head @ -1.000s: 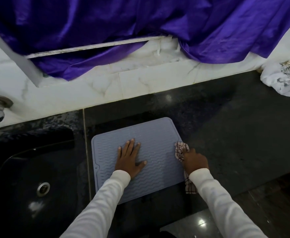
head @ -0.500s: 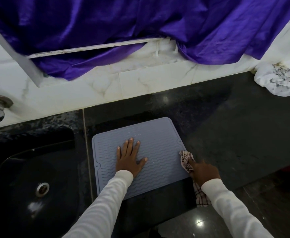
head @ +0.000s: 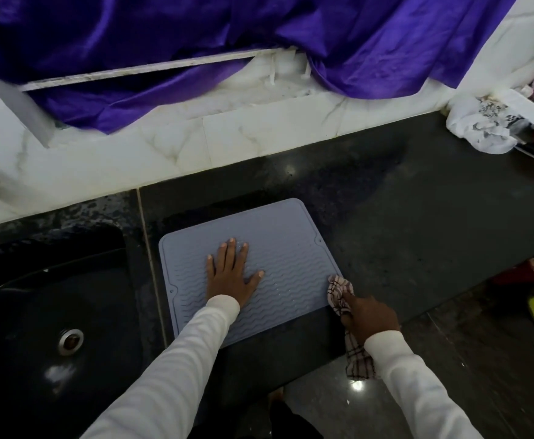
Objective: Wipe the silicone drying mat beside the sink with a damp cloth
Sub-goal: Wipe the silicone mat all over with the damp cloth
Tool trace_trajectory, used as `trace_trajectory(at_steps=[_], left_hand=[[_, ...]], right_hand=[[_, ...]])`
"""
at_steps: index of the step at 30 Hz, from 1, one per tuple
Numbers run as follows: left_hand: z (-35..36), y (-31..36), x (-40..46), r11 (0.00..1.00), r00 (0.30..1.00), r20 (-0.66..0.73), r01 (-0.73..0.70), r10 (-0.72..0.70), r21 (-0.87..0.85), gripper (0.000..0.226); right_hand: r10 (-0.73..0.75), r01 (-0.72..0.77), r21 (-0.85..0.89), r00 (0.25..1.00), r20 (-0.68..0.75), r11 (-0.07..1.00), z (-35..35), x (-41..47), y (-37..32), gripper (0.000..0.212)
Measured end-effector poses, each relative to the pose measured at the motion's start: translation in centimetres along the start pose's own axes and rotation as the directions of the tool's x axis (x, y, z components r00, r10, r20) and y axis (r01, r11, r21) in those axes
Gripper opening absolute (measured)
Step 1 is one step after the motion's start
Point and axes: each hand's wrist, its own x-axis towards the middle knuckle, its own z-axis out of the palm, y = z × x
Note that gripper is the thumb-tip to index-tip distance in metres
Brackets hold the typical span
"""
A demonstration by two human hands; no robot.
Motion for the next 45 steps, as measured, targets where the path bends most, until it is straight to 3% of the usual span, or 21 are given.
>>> trace_trajectory(at_steps=[6,11,21,24,27,29,33,36,38,41,45], left_hand=[[0.1,-0.4,0.0,0.999,1.0,0.013,-0.022,0.022,0.023,0.081],[0.2,-0.5,0.0,0.999,0.999,0.005,-0.033,0.033,0.004,0.081],[0.3,-0.7,-0.1,0.999,0.999,0.002,-0.04,0.04,0.01,0.079],[-0.3,-0.8,0.0,0.998,0.997,0.048,-0.061,0.062,-0.02,0.079],[-1.5,-1.7,-0.3,0.975,0.995,0.04,-0.078,0.089,-0.209,0.076],[-2.2,-3.2,-0.8,0.94,0.998,-0.05,-0.063,0.048,-0.336,0.073],[-3.8,-8.3,-2.2,0.939,0.966,-0.206,0.082,-0.158,-0.335,0.063],[-5.2,-12.7,-2.7,0.939,0.945,-0.172,0.228,-0.277,-0.257,0.06],[-5.6,-14.9,-2.6,0.95,0.956,-0.107,0.249,-0.272,-0.189,0.059],[-6.1,-16.1,-2.3,0.971,0.977,-0.067,0.191,-0.202,-0.146,0.058],[-6.5,-16.7,-1.4,0.98,0.982,-0.038,0.184,-0.187,-0.075,0.063]], right_hand=[[-0.015,0.018,0.05,0.998,-0.059,0.999,0.4,-1.2,-3.0,0.038],[-0.04,0.05,0.125,0.996,-0.081,0.991,2.0,-2.2,-6.5,0.041],[-0.051,0.092,0.399,0.992,-0.112,0.912,3.0,-3.4,-11.8,0.035],[-0.104,0.127,0.535,0.992,-0.074,0.835,2.6,-3.6,-11.9,0.033],[-0.231,0.259,0.67,0.964,-0.132,0.696,0.8,-3.3,-12.7,0.034],[-0.294,0.345,0.654,0.936,-0.191,0.673,-1.0,-2.2,-13.7,0.039],[-0.477,0.517,0.545,0.849,-0.227,0.661,-3.6,1.3,-17.1,0.047],[-0.594,0.603,0.427,0.786,-0.171,0.674,-4.4,4.1,-21.7,0.049],[-0.63,0.642,0.363,0.758,-0.169,0.675,-4.3,5.8,-25.3,0.05],[-0.609,0.636,0.38,0.766,-0.207,0.671,-4.1,7.8,-30.5,0.048],[-0.491,0.551,0.327,0.834,-0.252,0.768,-4.0,10.3,-34.8,0.048]])
